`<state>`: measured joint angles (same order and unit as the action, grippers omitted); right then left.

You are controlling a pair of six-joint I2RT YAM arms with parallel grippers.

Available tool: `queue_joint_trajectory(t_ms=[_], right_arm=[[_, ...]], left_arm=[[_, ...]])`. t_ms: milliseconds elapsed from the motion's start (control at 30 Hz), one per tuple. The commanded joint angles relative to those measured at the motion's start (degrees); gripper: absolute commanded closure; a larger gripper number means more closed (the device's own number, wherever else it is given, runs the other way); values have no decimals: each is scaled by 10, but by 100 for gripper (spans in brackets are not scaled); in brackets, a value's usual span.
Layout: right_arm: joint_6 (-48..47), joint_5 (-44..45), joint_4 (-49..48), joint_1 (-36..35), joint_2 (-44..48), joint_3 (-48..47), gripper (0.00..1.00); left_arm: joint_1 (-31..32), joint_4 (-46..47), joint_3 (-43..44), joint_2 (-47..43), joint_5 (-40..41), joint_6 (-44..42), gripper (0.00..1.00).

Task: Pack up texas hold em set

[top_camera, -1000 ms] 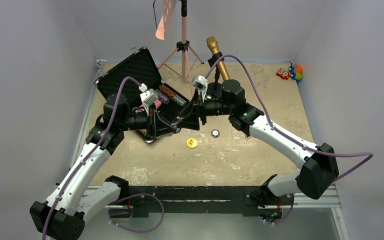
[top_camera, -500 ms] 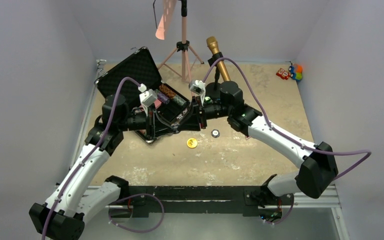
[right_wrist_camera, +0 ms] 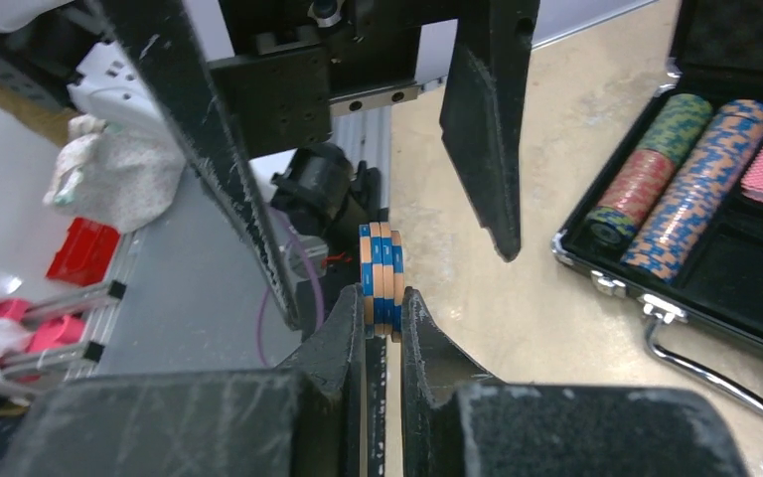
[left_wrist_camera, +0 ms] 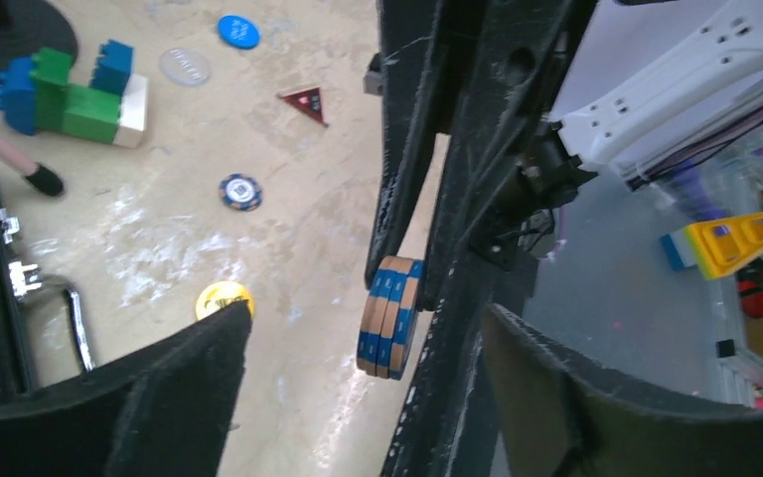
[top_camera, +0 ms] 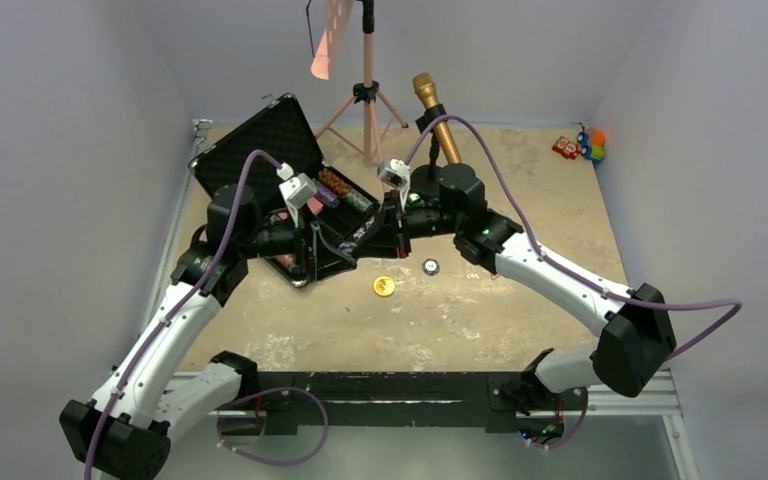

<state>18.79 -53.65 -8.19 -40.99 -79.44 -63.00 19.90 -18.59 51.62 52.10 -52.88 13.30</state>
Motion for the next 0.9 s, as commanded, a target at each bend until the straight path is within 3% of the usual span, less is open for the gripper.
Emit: queue_joint_trajectory(t_ms=[0,133,233,467,733,867], right_arm=[[-10,89,-14,4,-1,-9,100],[-8,143,5,29,-19,-34,100],[-60,211,63,29,-33,-72,100],[-127,344,164,21,-88,-177,100],[-241,354,177,-8,-173,-244,100],[-292,322,225,-14,-251,-328,100]], left_arm=[[-12,-31,38,16,66,-32,1],[-43,-31,33,-22,115,-30,0],[-58,-28,26,-66,176,-33,0],[-98,-134,48,-78,501,-34,0],[-119,-165,37,-94,653,-14,0],[-119,-167,29,-107,641,-19,0]])
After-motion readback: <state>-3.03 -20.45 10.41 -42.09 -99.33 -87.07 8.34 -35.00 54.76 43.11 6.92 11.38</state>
